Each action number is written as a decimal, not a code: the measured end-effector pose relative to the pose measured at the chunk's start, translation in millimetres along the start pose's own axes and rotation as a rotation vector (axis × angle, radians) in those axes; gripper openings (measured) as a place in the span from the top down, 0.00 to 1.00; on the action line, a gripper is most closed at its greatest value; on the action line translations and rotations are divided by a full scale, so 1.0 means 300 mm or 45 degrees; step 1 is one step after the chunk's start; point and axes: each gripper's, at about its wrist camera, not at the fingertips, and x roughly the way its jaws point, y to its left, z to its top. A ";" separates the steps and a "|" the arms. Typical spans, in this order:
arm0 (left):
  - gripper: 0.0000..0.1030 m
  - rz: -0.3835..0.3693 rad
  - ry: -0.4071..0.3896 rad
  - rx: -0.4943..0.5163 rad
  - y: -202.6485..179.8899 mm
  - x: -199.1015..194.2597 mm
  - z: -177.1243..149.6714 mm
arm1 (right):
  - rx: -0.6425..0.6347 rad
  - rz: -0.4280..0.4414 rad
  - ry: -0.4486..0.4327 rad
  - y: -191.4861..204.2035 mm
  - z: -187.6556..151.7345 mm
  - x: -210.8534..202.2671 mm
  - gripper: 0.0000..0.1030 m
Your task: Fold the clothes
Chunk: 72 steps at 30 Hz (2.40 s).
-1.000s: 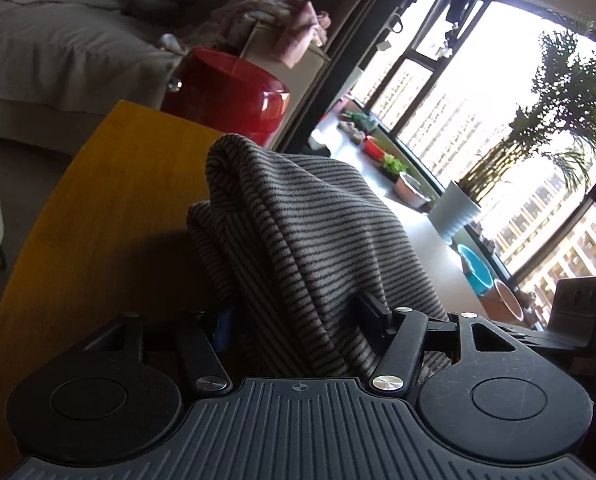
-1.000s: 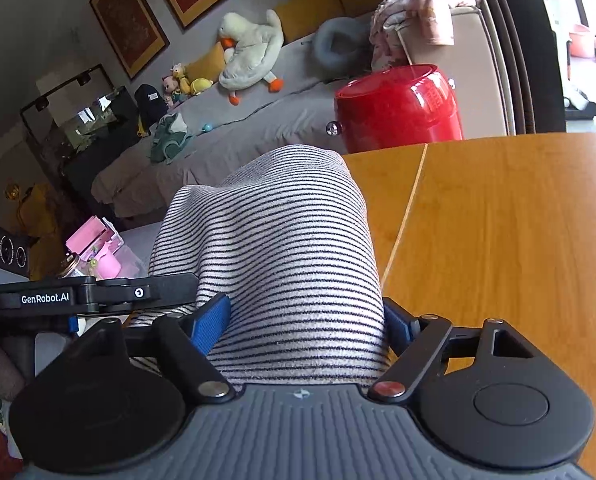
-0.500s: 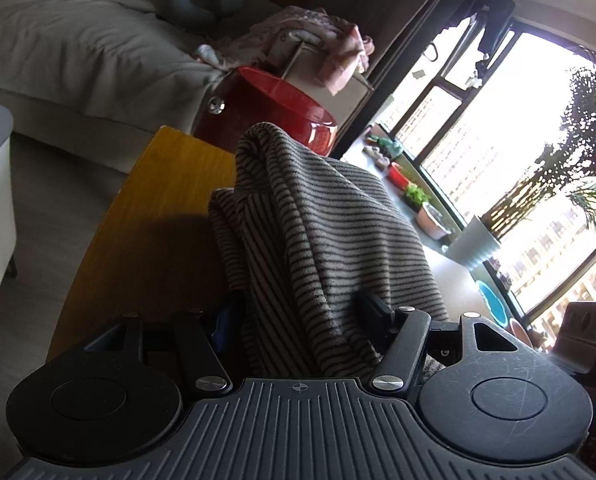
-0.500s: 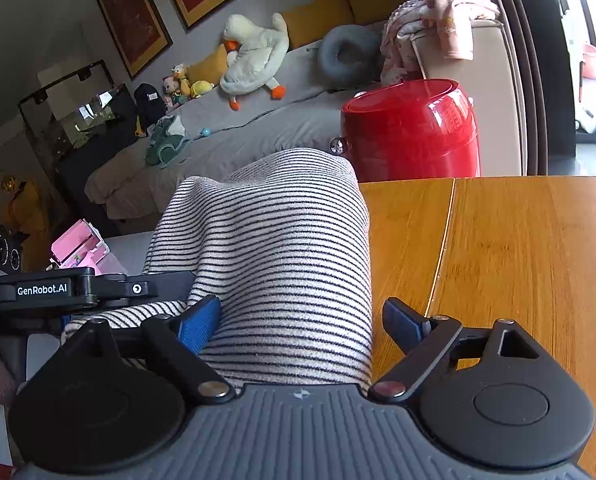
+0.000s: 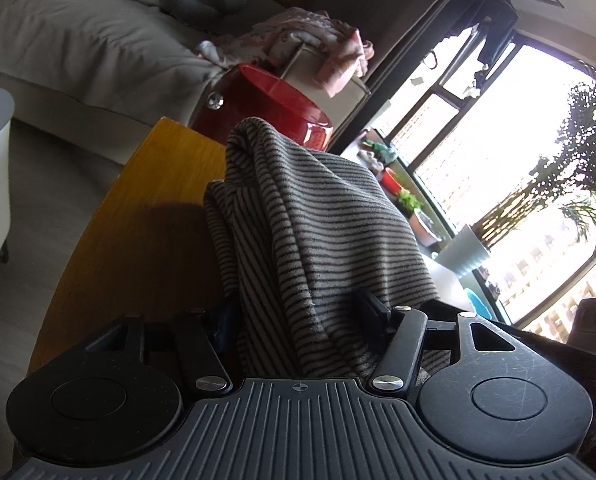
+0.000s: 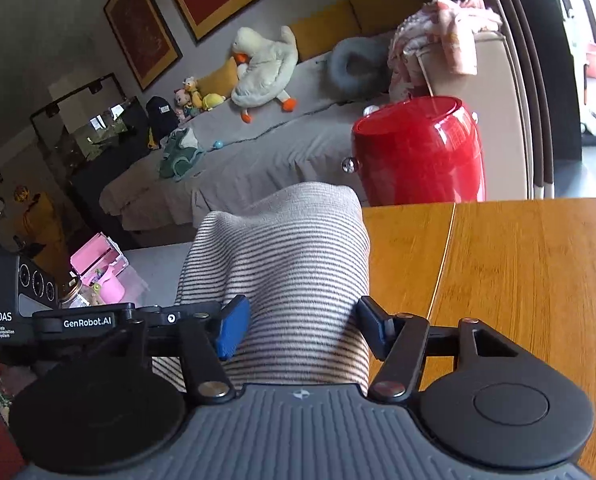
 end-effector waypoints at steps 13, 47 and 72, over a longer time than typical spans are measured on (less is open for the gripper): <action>0.30 0.024 0.000 0.001 -0.001 0.002 -0.017 | 0.070 -0.057 0.039 -0.039 -0.038 -0.012 0.25; 0.24 0.042 0.011 0.010 -0.001 0.020 -0.012 | -0.112 -0.181 0.057 0.040 -0.043 -0.008 0.25; 0.00 0.462 -0.089 0.255 -0.381 -0.291 -0.410 | -0.168 -0.419 0.085 0.099 -0.351 -0.373 0.00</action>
